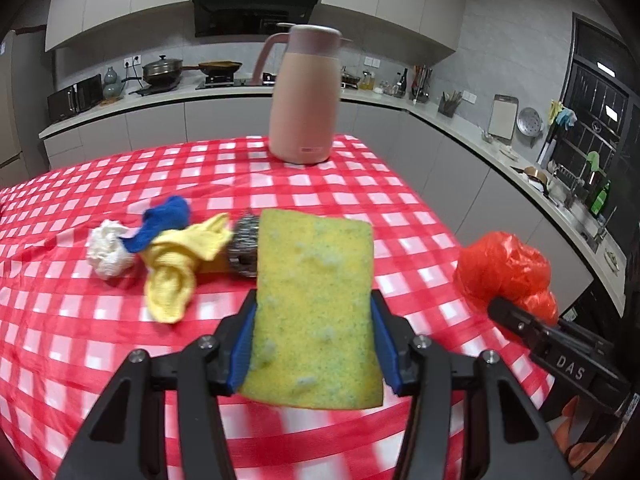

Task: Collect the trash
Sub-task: 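Carry sponge and red bag to the black bin and release both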

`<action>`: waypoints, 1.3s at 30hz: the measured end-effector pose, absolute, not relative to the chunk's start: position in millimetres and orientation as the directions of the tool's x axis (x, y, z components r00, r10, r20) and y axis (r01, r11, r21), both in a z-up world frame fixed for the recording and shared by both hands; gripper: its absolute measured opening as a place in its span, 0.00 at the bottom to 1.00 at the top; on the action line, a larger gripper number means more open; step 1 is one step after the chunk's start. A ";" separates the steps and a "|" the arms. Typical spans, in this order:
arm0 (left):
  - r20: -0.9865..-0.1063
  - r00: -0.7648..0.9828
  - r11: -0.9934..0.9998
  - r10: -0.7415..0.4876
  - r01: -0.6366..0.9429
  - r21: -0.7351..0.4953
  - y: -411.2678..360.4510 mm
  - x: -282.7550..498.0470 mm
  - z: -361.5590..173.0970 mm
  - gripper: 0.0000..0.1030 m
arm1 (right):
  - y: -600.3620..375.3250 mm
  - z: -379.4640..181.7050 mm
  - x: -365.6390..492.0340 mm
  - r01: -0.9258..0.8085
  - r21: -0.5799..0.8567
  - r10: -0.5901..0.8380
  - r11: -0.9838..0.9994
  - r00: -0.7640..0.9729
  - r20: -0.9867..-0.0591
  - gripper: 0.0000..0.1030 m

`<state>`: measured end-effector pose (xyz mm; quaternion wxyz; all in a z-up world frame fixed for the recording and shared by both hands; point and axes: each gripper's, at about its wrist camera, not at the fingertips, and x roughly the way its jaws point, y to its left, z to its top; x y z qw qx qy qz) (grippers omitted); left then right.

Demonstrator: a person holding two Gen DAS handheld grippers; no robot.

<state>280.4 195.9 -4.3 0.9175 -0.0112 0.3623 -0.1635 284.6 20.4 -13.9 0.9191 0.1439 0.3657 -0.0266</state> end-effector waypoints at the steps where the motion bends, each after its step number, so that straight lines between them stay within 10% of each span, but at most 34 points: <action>1: -0.662 0.686 0.949 -0.301 0.282 -0.139 186.7 278.6 -4.5 0.52 | 7.4 -14.9 282.4 0.147 0.249 0.064 0.957 0.731 -0.679 0.37; 39: -0.838 0.416 0.890 -0.352 0.426 -0.162 -171.2 246.5 -113.7 0.53 | -369.2 -123.1 239.7 0.334 0.244 0.022 0.910 0.550 -0.835 0.38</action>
